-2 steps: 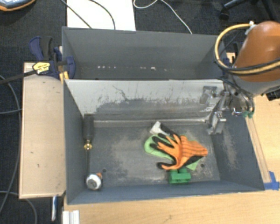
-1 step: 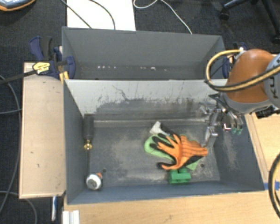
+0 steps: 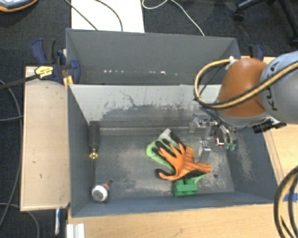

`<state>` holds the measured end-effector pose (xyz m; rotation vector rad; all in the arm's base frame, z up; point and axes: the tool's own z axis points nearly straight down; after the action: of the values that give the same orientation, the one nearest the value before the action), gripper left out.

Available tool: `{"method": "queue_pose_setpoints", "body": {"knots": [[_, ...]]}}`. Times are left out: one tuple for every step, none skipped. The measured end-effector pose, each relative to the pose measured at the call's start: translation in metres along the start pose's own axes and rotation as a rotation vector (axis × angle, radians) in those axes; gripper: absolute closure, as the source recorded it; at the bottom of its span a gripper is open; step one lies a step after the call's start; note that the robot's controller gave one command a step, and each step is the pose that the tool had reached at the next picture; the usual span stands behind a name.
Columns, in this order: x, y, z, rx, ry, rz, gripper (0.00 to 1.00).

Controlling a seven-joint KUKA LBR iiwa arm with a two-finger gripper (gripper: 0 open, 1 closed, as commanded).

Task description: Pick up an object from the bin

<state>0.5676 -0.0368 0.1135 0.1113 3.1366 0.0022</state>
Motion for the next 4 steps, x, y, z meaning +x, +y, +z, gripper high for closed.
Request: {"method": "queue_pose_setpoints", "body": {"knots": [[0.01, 0.012, 0.024, 0.001, -0.002, 0.002, 0.0], [0.011, 0.012, 0.024, 0.0, -0.001, 0.001, 0.0], [0.037, 0.016, 0.04, 0.001, -0.013, -0.225, 0.0], [0.034, 0.042, 0.042, -0.001, -0.006, -0.003, 1.0]]}}
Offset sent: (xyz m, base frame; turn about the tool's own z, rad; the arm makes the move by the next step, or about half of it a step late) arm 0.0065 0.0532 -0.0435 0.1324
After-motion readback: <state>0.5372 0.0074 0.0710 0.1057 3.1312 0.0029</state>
